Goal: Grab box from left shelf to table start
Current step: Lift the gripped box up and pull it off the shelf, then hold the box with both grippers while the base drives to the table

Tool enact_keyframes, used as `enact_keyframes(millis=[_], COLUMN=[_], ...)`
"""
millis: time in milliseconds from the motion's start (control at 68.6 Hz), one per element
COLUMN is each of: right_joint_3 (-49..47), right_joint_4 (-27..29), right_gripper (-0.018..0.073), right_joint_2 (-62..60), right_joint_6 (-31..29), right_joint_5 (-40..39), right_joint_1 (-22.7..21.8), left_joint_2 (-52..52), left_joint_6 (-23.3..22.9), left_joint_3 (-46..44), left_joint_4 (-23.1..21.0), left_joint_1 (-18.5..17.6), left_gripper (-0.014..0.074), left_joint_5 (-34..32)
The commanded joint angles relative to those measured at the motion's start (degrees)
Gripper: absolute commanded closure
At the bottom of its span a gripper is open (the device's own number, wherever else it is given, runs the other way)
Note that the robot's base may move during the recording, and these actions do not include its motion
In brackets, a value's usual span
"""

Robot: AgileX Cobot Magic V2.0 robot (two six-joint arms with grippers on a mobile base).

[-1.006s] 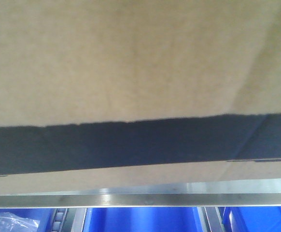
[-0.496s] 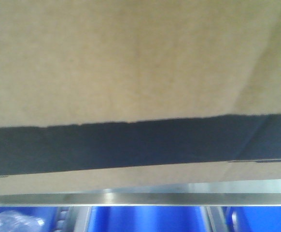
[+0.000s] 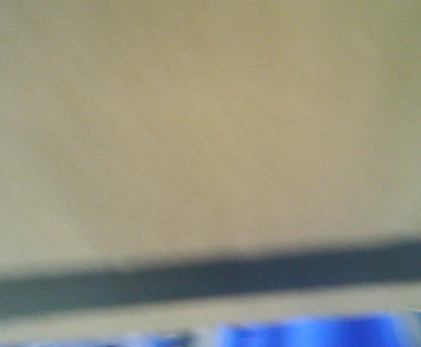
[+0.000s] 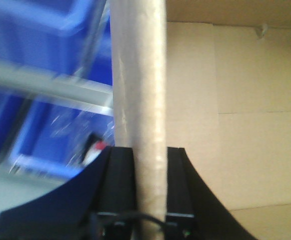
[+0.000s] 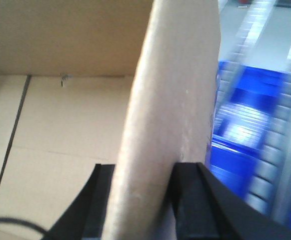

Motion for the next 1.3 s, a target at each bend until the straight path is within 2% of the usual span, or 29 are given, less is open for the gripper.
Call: enact_keyframes(millis=[0,408,1284], right_joint_3=[-1.7,-1.7,-1.7], right_joint_4=[-3.0,-3.04,-3.04], right_gripper=[0.0503,0.0503,0.0503], right_joint_2=[0.29,0.27,0.27], right_joint_6=[-0.43,-0.43,-0.43], right_joint_5=[-8.68,-8.68,-8.68], right_joint_1=[-0.28,-0.28,-0.28], left_joint_2=[0.44,0.44,0.44], left_joint_6=[-0.1,-0.1,-0.1], left_joint_3=[-0.36,5.05,5.08], left_joint_4=[-1.93,-1.93,-1.93], left_joint_1=[-0.3,-0.3,-0.3], left_gripper=[0.0688,0.0688,0.0688], left_joint_5=[-8.17,-7.97,-7.81])
